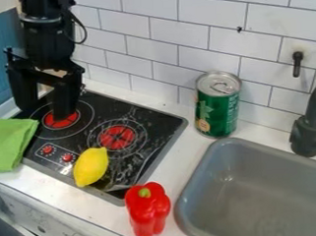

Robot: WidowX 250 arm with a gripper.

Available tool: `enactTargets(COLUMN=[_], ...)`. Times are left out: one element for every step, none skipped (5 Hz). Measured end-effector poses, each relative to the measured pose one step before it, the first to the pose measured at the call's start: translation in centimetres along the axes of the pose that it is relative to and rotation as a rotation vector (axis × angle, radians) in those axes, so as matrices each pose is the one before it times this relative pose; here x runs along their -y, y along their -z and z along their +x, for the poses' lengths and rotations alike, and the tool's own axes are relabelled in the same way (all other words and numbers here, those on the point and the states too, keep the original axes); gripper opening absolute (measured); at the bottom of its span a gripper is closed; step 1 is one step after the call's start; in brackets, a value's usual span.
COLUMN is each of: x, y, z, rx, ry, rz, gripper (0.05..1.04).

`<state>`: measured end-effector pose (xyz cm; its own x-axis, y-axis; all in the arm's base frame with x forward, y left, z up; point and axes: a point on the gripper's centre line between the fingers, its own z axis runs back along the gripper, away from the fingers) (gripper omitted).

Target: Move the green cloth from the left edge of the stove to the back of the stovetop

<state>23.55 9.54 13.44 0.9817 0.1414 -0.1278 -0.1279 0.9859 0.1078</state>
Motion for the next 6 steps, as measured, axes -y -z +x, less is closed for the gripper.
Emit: enactTargets(x=[0.117, -3.287, -4.111, -1.668, -0.288, -2.312], y=[0.608, 0.056, 0.593, 1.305, 1.570, 1.404], z=[-0.025, 0.205, -0.404, 0.134, 0.321, 0.717], rx=[-0.0236, 0.0536, 0.0318, -0.0044, -0.0280, -0.0178], ry=[0.0023, -0.0469, -0.1128, -0.0278, 0.0017, -0.0265], rz=[-0.0086, -0.0788, 0.0582, 0.0351, -0.0063, -0.0308], gripper=[0.998, 0.998, 0.998, 0.998, 0.998, 0.998])
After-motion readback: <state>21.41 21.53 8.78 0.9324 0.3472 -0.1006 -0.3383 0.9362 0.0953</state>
